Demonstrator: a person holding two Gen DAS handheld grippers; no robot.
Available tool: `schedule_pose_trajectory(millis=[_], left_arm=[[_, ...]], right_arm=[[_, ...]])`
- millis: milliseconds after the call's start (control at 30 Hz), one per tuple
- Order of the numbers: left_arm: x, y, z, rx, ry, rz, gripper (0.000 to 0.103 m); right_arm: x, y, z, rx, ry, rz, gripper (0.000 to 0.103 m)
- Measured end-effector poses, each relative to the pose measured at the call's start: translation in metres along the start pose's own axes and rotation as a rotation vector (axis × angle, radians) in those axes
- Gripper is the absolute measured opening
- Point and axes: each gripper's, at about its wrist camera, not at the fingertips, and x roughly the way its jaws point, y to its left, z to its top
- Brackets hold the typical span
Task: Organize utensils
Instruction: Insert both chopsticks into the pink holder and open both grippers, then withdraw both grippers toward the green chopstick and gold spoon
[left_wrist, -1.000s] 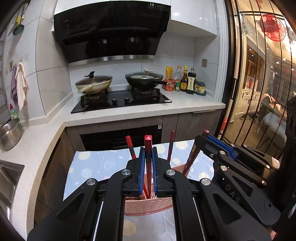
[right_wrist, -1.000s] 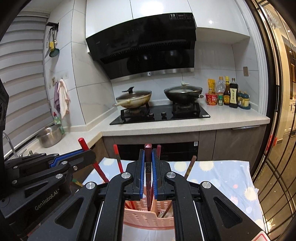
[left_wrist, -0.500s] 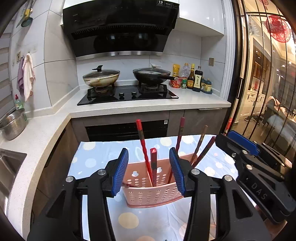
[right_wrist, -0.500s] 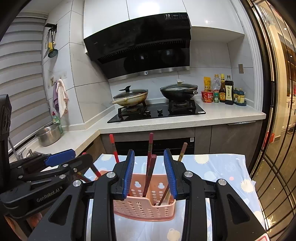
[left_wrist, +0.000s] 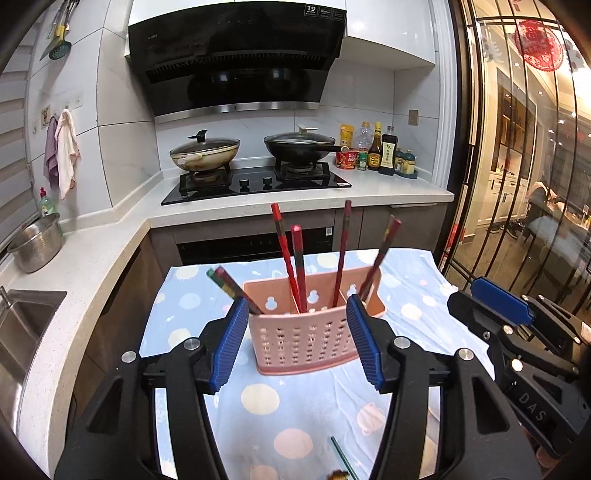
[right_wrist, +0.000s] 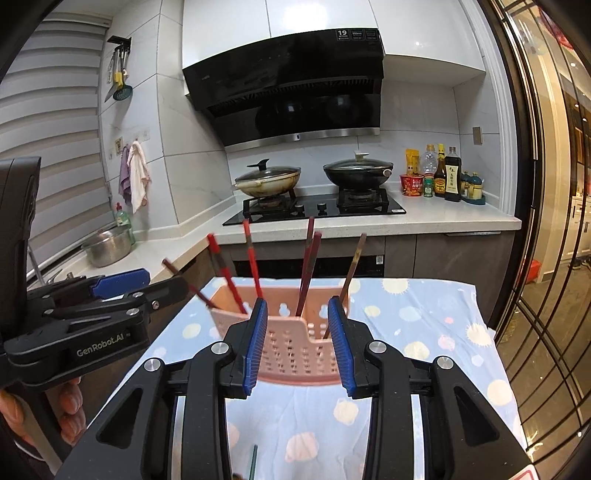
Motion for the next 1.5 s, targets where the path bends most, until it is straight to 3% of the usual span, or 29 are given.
schedule_pose_trajectory(millis=[367,633,900,1300,1500], left_arm=[[-0.029,-0.004,-0.066,0.003,0.059,0.023,0.062],[-0.039,-0.009,-0.140,-0.002,0.163,0.033,0.064],[-0.038,-0.009,-0.196,-0.018,0.276,0.059,0.065],[-0.033,-0.006,-0.241,-0.032,0.372,0.054,0.065],[-0.031,-0.006,-0.248,-0.040,0.393,0.042,0.065]], right_arm=[[-0.055,0.010,-0.071,-0.022,0.071,-0.015,0.039],[-0.080,0.025,-0.155,-0.065,0.223,-0.022,0.039],[-0.088,0.034,-0.217,-0.001,0.359,0.040,0.039],[-0.079,0.055,-0.253,-0.023,0.425,0.050,0.037],[-0.079,0.058,-0.257,-0.079,0.401,-0.001,0.019]])
